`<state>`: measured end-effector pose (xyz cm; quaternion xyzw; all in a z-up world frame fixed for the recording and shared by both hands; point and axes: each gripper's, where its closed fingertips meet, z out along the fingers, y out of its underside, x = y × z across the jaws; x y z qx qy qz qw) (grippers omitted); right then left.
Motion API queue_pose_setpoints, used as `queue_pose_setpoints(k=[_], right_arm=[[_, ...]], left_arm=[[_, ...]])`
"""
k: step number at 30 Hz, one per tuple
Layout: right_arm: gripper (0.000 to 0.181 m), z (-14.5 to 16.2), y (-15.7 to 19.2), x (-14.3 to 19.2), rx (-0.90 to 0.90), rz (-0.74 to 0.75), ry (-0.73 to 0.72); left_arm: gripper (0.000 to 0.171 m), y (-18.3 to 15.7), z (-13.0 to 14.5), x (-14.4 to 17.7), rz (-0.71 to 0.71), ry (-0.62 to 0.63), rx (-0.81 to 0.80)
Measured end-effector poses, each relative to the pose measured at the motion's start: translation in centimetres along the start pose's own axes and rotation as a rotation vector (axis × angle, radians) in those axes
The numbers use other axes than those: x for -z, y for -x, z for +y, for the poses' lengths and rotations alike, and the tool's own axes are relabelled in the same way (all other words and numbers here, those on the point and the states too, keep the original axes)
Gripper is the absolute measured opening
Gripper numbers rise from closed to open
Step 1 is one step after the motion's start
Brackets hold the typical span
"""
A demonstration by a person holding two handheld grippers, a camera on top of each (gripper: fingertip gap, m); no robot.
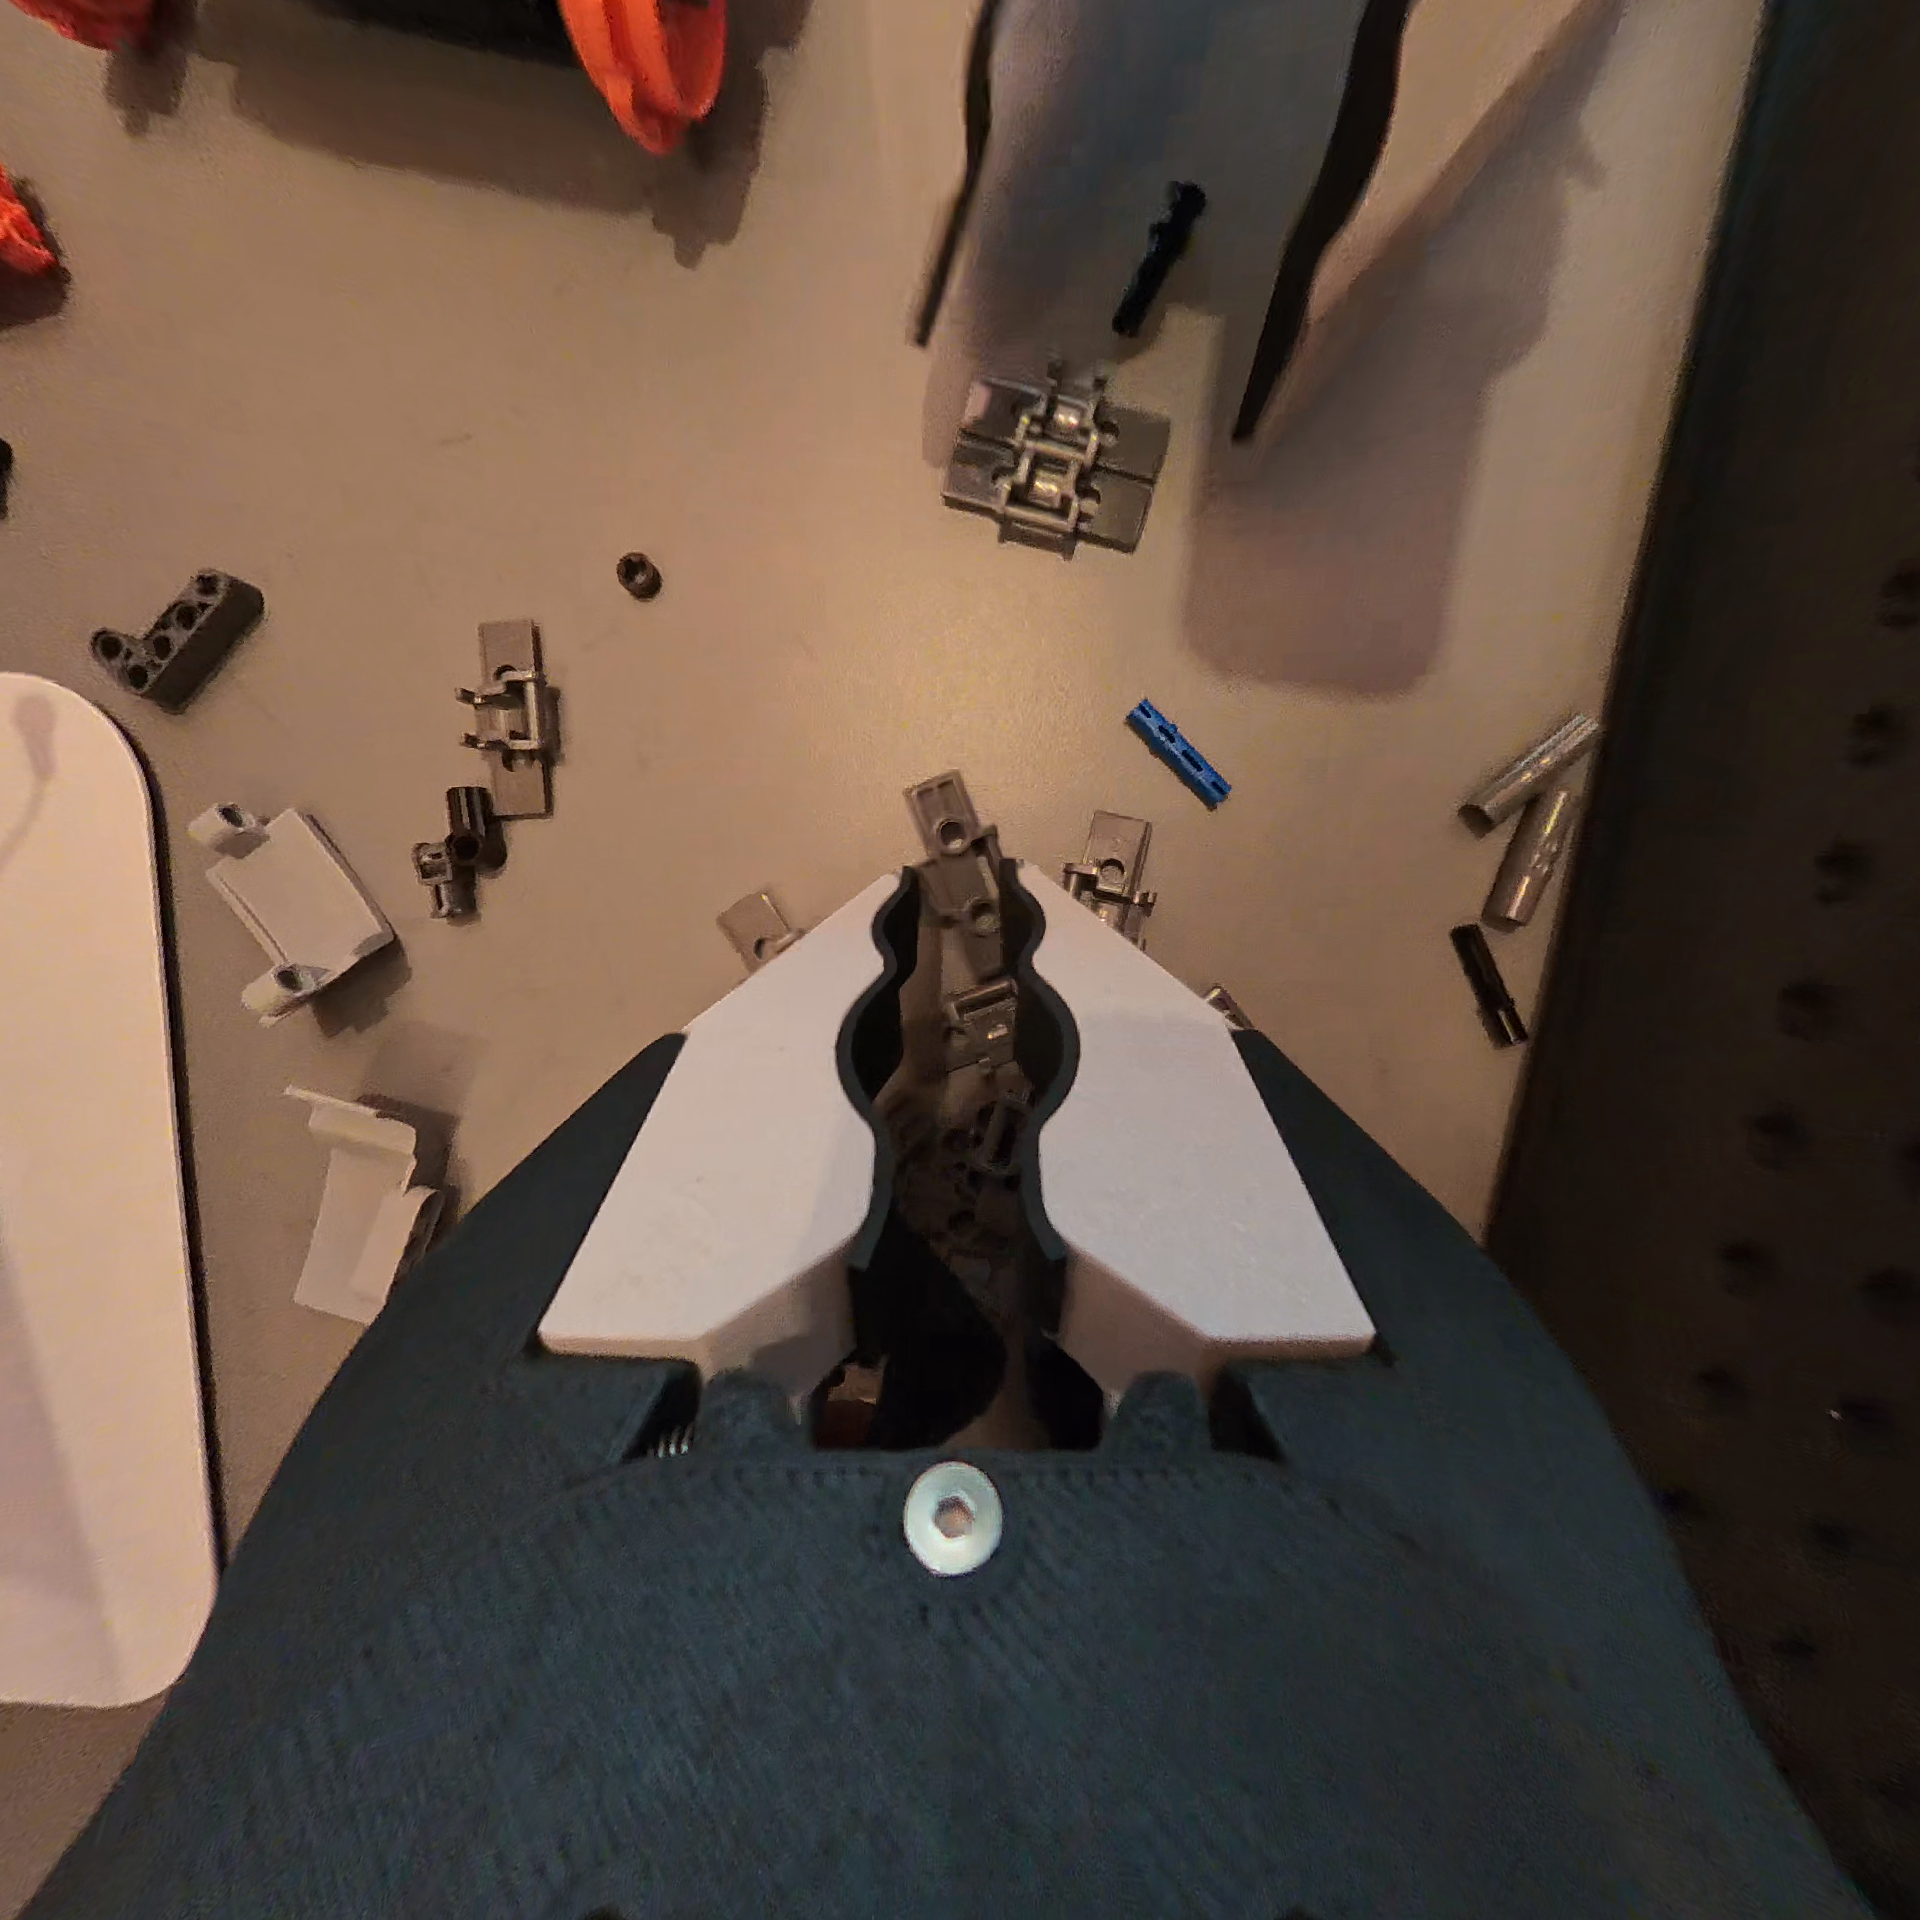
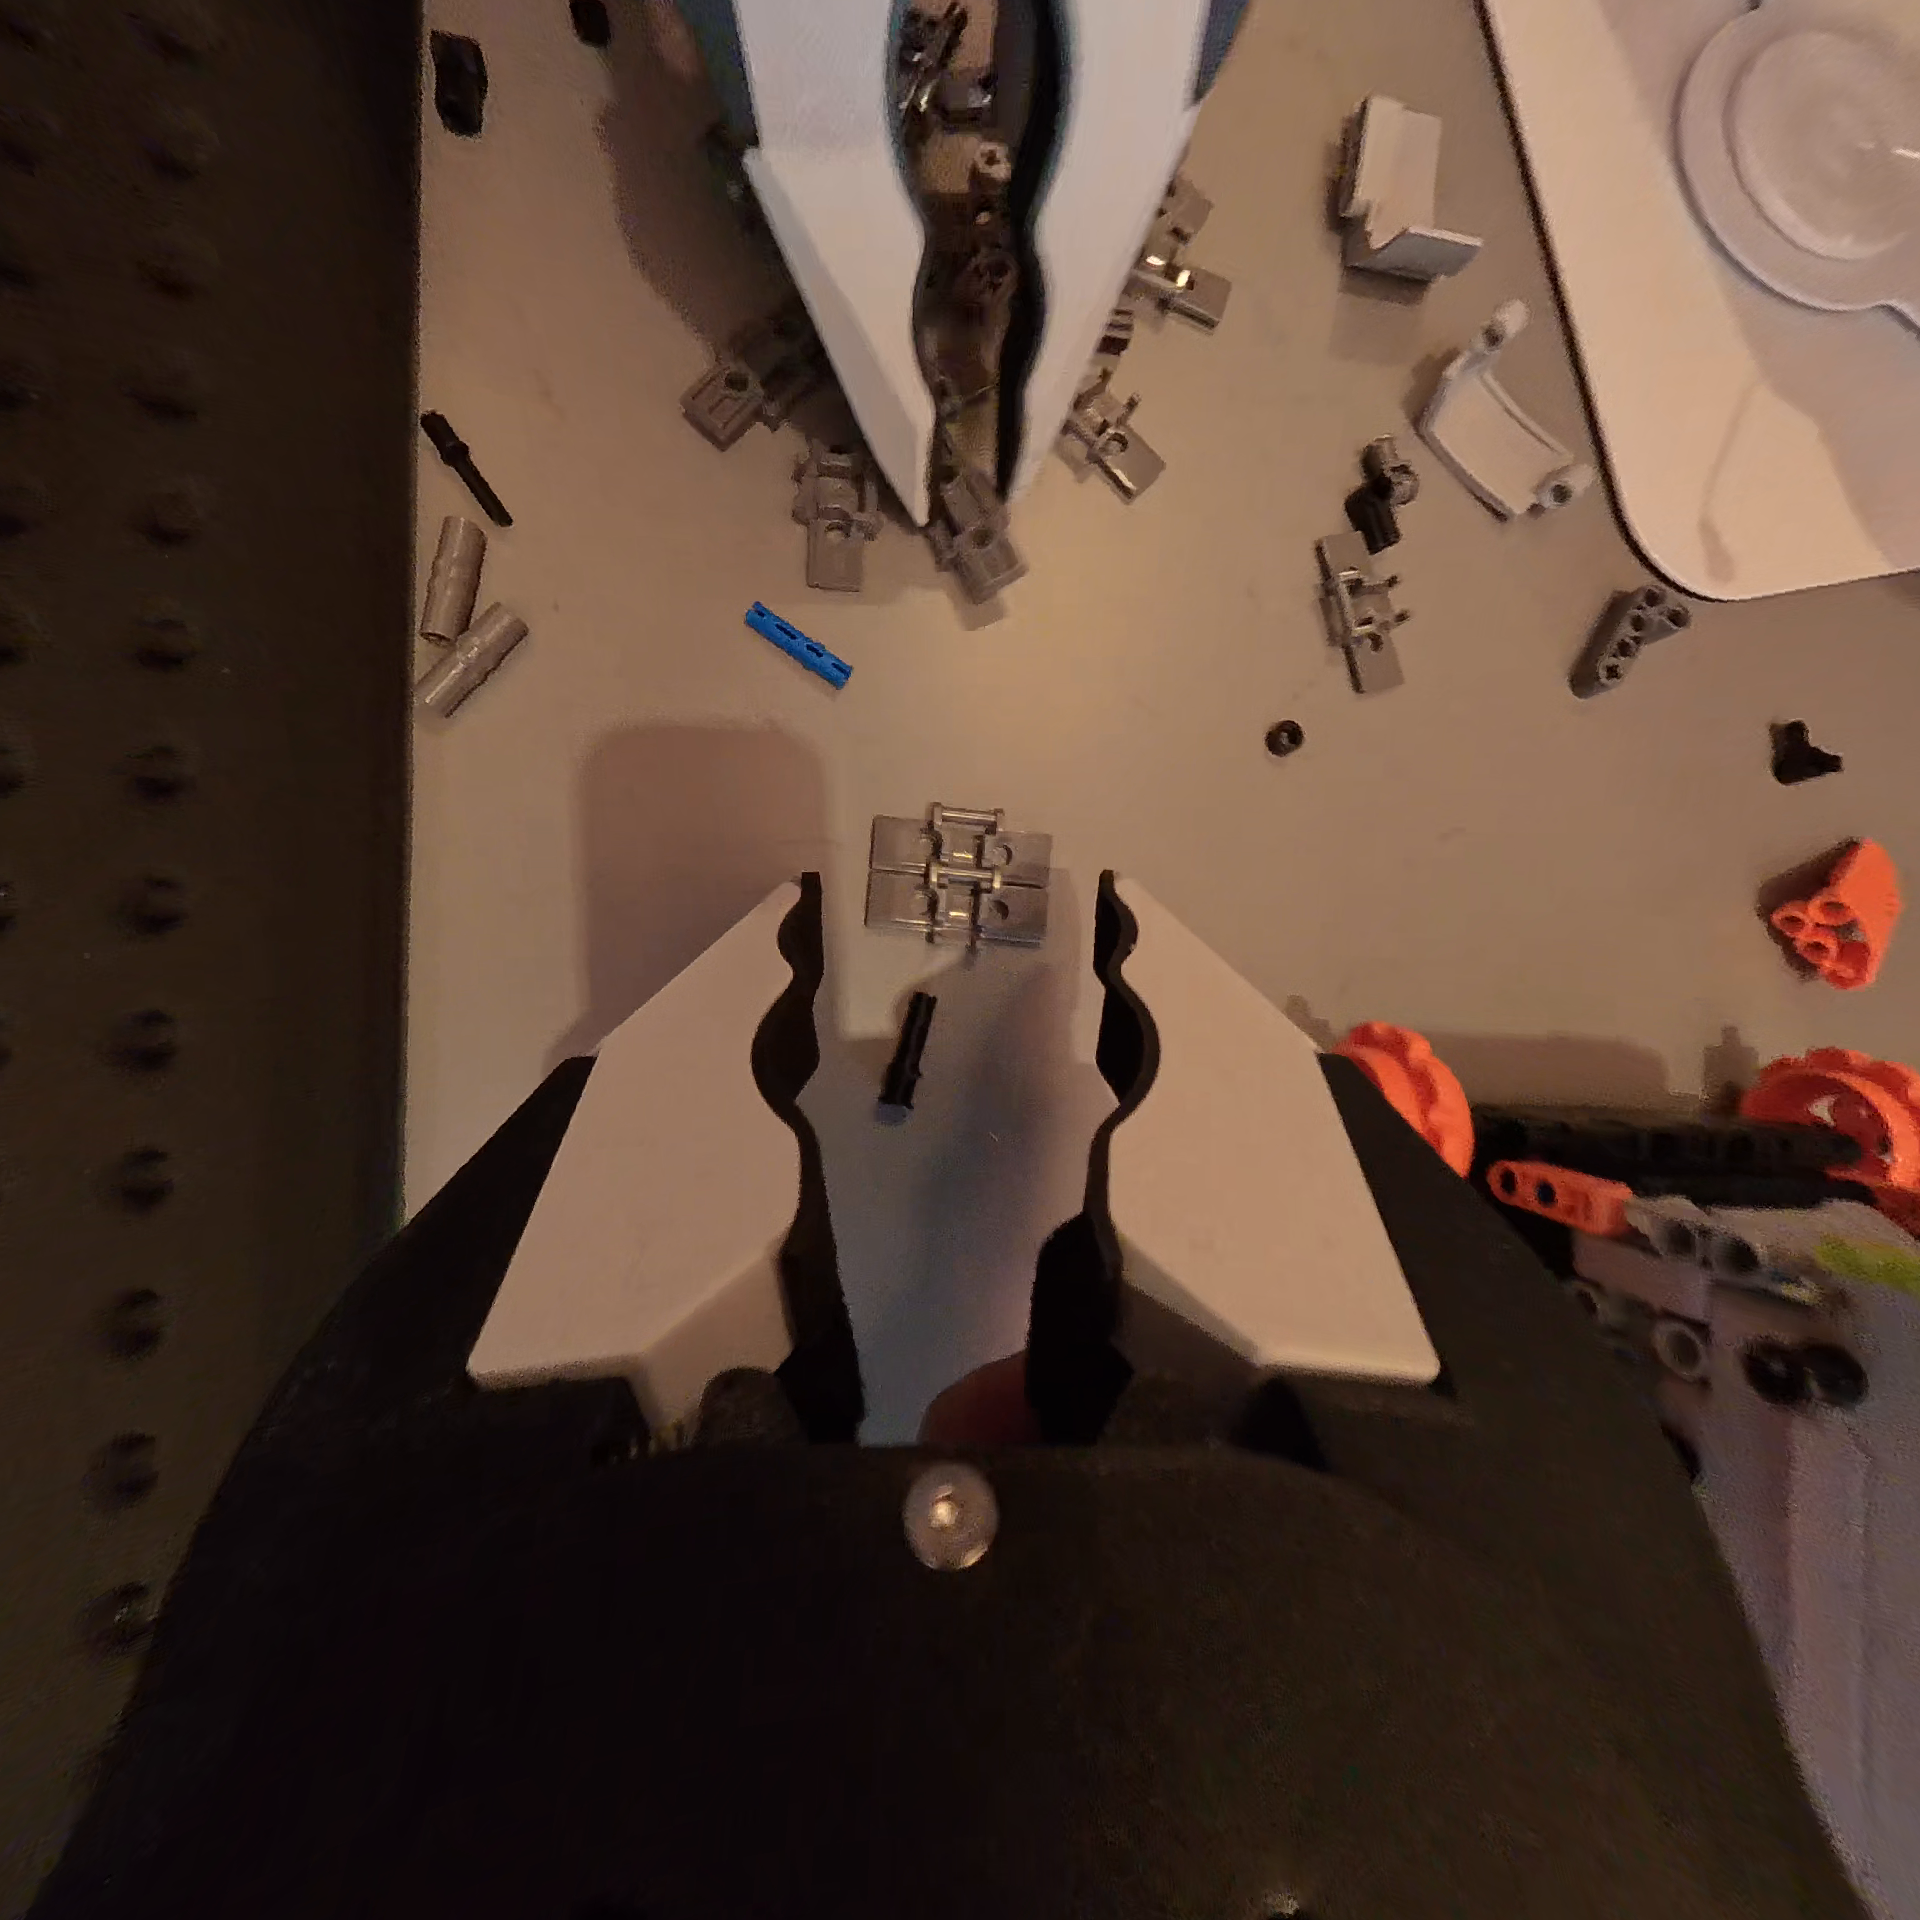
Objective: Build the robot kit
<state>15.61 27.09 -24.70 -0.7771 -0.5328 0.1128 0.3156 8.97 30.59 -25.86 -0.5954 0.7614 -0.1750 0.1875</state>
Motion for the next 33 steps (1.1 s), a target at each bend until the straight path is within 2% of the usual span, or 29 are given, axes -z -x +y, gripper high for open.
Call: queue_pose_setpoints(k=[8, 13, 17, 19, 22, 23, 28, 33], right_arm=[[0.045, -0.7, -1.3, 2.3, -0.034, 0.052, -0.094], [0.045, -2.5, -0.7, 1.9, 0.053, 0.087, -0.159], [0.051, -4.0, -1.4, 1.6, 0.134, 0.19, -0.228], [0.042, -5.4, -2.7, 2.4, 0.178, 0.316, -0.319], [0.047, -6.7, -3.4, 3.7, 0.233, 0.404, -0.408], [0.044, -7.1, -3.2, 4.1, 0.264, 0.421, -0.44], [0.024, -8.1, -2.3, 5.6, 0.388, 0.464, -0.51], [0.014, -7.9, -1.2, 5.9, 0.492, 0.442, -0.495]], left_arm=[[0.01, 0.1, -0.7, -0.4, -0.04, -0.009, -0.015], [0.01, 0.2, -1.7, -0.3, -0.014, -0.09, 0.038], [0.009, 0.6, -5.4, 2.1, 0.11, -0.374, 0.205], [0.009, 0.7, -7.5, 4.0, 0.205, -0.544, 0.287], [0.009, 0.6, -9.2, 5.4, 0.275, -0.687, 0.343], [0.009, 0.3, -9.6, 5.8, 0.315, -0.725, 0.351], [0.009, -1.1, -10.1, 6.8, 0.509, -0.778, 0.379], [0.009, -2.2, -9.9, 6.7, 0.583, -0.742, 0.337]])
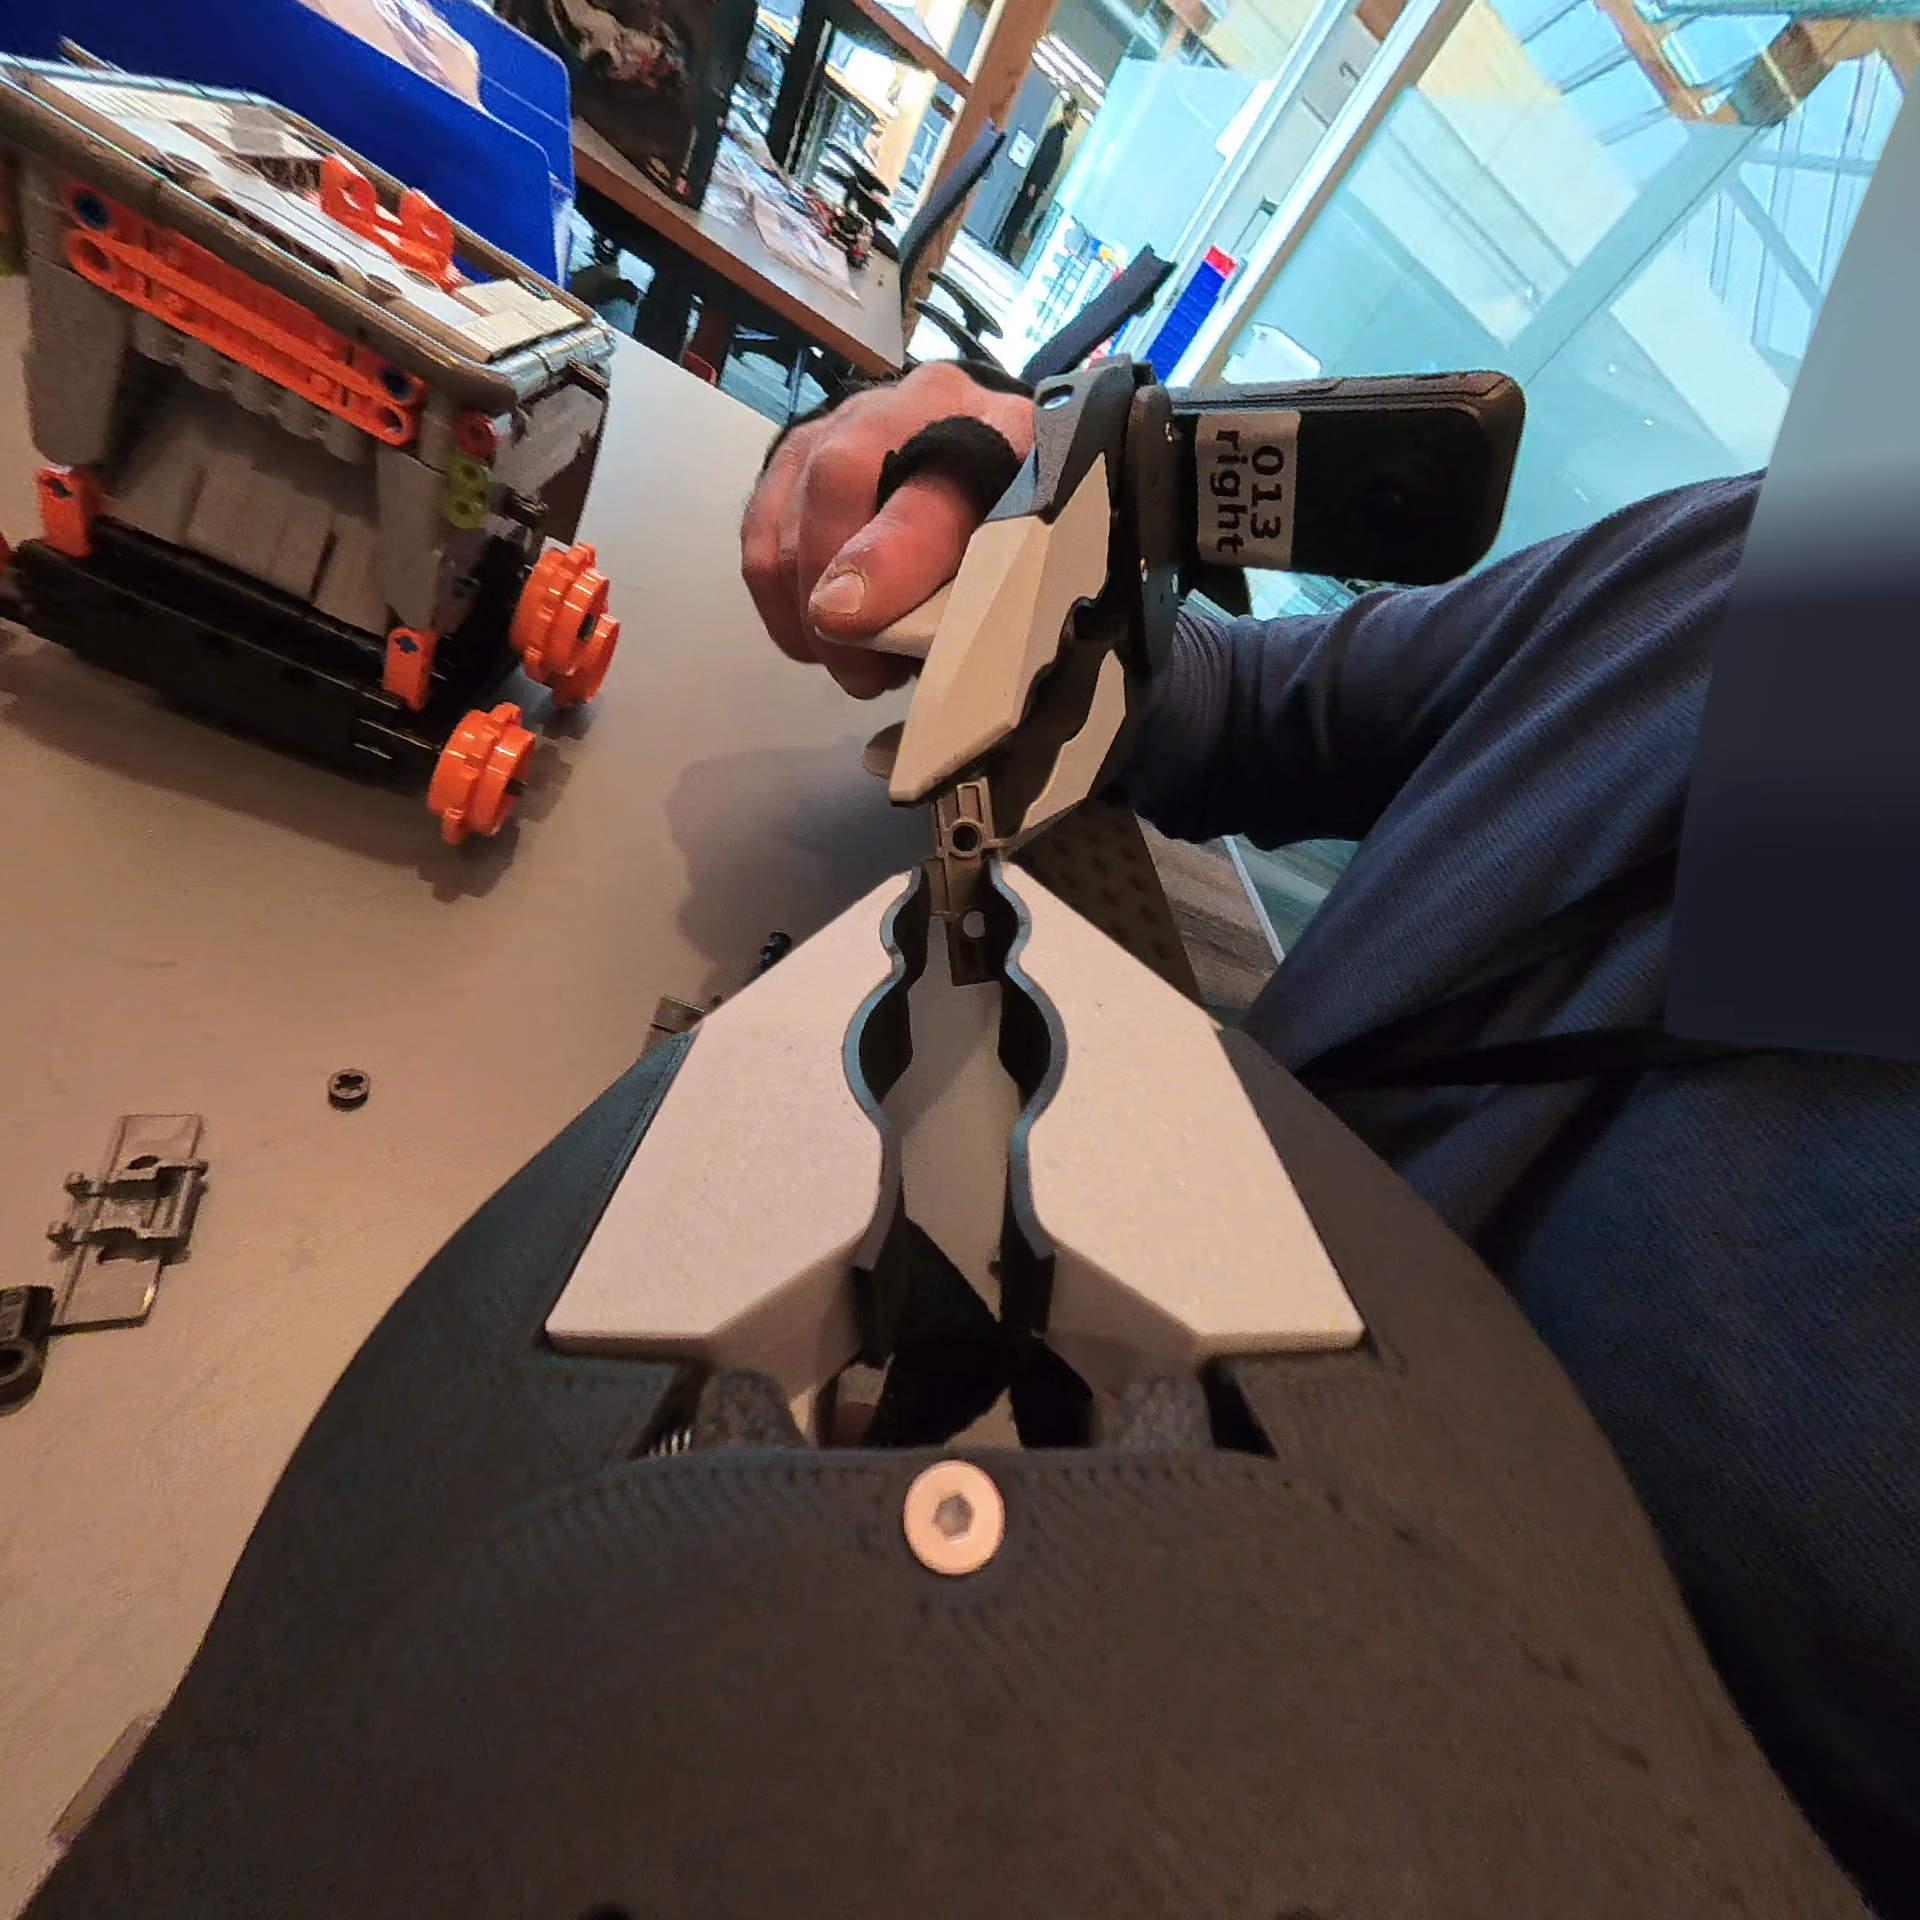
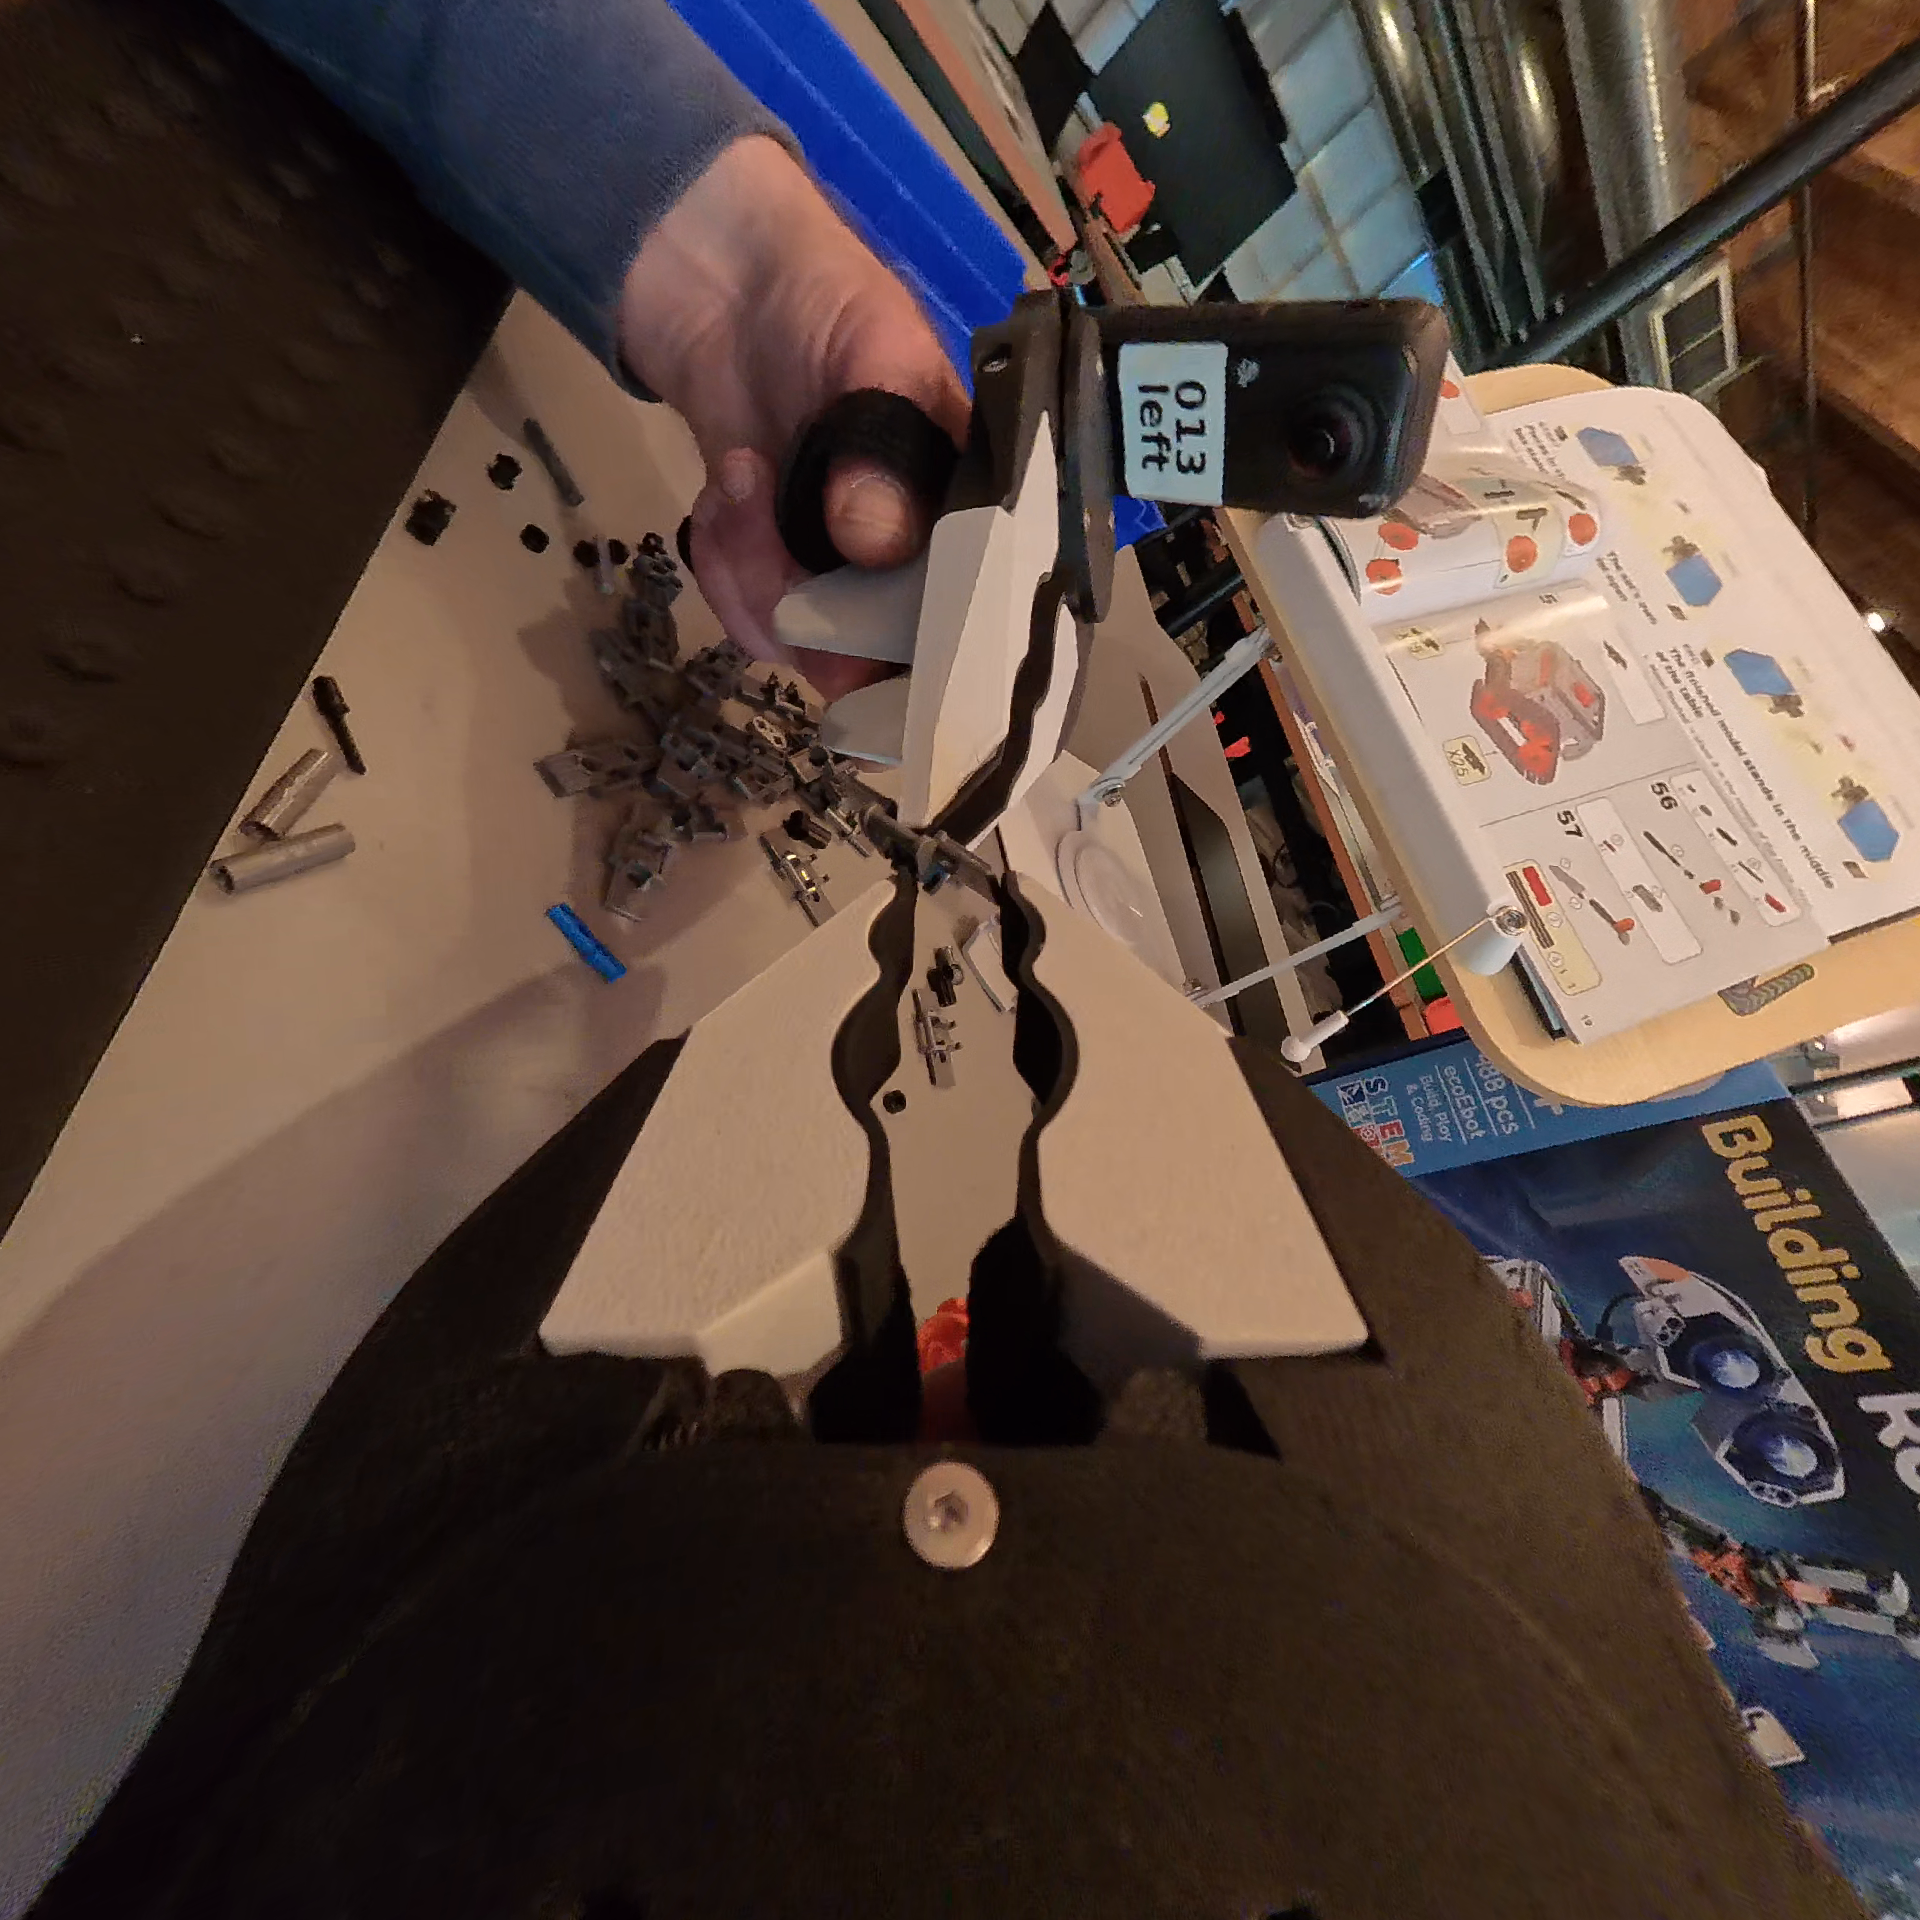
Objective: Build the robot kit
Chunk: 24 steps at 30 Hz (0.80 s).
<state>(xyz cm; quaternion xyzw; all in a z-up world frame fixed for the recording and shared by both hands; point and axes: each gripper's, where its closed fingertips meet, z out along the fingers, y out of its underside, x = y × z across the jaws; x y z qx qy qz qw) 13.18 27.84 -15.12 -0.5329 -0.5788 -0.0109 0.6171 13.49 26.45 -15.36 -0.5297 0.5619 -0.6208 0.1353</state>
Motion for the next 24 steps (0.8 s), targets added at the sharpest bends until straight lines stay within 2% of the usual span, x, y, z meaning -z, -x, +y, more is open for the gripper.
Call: queue_pose_setpoints(k=[2, 7, 9, 10, 11, 14, 17, 21, 24], right_arm=[[0.014, -0.2, -0.1, 0.2, 0.008, 0.002, 0.0], [0.05, -0.4, -0.8, -0.4, -0.054, 0.067, 0.027], [0.057, -0.6, -1.2, -0.9, -0.079, 0.114, 0.032], [0.053, -0.6, -1.8, -1.0, -0.087, 0.158, 0.039], [0.04, -0.6, -2.6, -0.9, -0.089, 0.211, 0.039], [0.037, -1.0, -3.3, -0.3, -0.108, 0.241, -0.002], [0.036, -0.7, -3.6, 0.0, -0.11, 0.234, 0.012], [0.036, 0.7, -4.0, 0.1, -0.107, 0.245, 0.096], [0.036, 2.0, -4.3, 0.1, -0.08, 0.261, 0.193]], left_arm=[[0.009, -0.2, -0.2, -0.1, 0.019, -0.015, 0.006], [0.009, 0.2, -2.0, 0.6, 0.011, -0.139, 0.036], [0.009, 0.0, -2.9, 0.6, 0.019, -0.198, 0.037], [0.009, 0.0, -3.3, 0.6, 0.024, -0.228, 0.038], [0.01, 0.0, -3.6, 0.5, 0.025, -0.249, 0.04], [0.01, -0.5, -4.1, 0.3, 0.082, -0.301, 0.081], [0.01, -0.3, -4.4, 0.1, 0.067, -0.313, 0.073], [0.026, 1.1, -4.9, 0.8, -0.108, -0.303, -0.025], [0.028, 2.3, -5.0, 1.3, -0.357, -0.236, -0.22]])
